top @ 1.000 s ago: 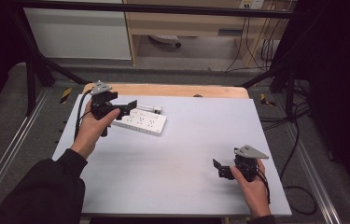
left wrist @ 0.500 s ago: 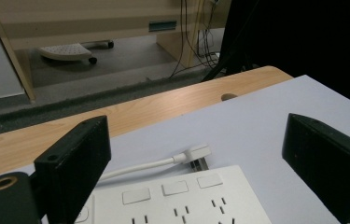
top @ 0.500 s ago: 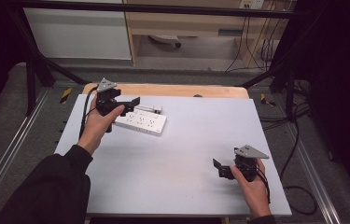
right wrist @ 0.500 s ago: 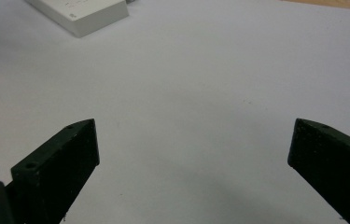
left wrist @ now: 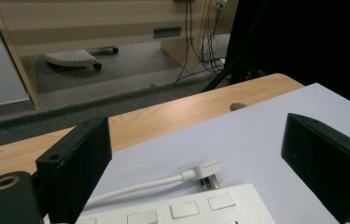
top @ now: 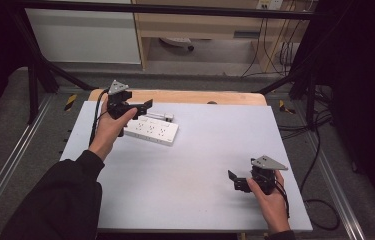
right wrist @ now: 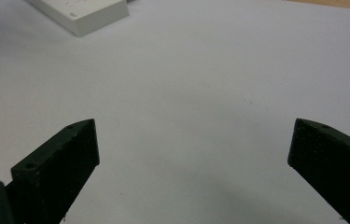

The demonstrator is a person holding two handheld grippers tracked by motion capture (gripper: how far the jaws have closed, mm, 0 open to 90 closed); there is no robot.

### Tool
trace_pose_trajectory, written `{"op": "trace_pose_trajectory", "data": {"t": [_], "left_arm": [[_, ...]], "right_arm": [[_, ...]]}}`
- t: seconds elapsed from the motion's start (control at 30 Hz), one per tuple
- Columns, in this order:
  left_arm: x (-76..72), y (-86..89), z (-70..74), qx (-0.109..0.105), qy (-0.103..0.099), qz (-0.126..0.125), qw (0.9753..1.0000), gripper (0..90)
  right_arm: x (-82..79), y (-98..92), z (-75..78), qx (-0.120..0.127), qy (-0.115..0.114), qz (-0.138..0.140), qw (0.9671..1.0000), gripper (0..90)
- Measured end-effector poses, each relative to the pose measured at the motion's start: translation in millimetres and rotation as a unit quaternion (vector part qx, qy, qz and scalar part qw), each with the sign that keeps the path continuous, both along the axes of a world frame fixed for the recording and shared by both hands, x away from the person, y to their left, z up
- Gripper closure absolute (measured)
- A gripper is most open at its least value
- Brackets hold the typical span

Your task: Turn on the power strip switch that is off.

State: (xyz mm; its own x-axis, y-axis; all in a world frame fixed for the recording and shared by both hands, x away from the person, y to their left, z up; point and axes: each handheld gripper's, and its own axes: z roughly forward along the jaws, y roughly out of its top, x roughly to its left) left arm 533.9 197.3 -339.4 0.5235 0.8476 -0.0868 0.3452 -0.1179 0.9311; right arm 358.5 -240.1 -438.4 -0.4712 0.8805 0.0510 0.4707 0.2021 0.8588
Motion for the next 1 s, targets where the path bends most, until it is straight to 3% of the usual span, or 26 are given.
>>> {"op": "trace_pose_trajectory", "data": {"t": [1.0], "left_arm": [[20.2,-4.7,-23.6,0.012,0.025,0.015,0.9995,8.7]], "right_arm": [[0.2,-0.2,-0.2,-0.001,0.0,0.001,1.0,2.4]]}}
